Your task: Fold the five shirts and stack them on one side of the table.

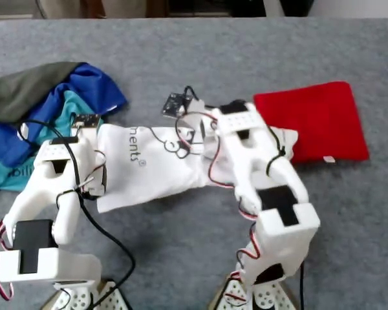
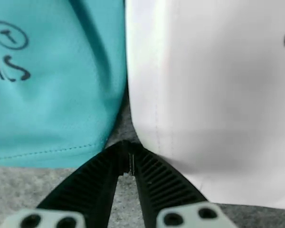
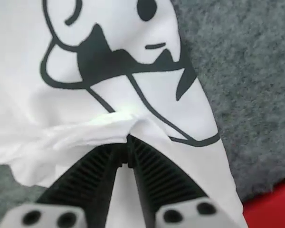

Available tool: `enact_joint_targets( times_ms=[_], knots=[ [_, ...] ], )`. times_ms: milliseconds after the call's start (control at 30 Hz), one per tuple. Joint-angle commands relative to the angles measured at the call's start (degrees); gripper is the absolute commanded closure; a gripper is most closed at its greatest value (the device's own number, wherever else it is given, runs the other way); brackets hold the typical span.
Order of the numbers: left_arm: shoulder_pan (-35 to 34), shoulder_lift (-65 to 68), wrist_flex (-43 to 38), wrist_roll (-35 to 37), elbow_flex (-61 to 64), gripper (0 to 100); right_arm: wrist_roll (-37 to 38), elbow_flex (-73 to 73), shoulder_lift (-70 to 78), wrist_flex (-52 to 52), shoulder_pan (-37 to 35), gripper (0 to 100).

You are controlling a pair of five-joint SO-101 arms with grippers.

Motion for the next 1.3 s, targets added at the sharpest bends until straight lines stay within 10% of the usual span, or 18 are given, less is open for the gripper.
enact_joint_targets(
  times_ms=[0,400,667,1133,1267],
  knots=[
    [-0.26,0.22,-0.62,0.53,-1.05,98,-0.53,-4.18,1.1,1.41,-0.84,98.9],
    [0.0,-0.22,7.21,0.53,-6.15,98,5.98,-13.49,-17.1,22.42,13.14,98.9],
    [-0.09,0.22,16.44,0.53,-20.66,98,7.91,3.91,-13.14,2.37,14.55,98.7],
    [-3.16,9.27,13.71,6.07,-27.52,83,-5.36,4.53,-8.92,-3.34,16.84,99.0],
    [-3.87,12.88,13.8,9.14,-30.77,79,-20.48,8.4,-14.99,-13.27,15.96,99.0]
  ],
)
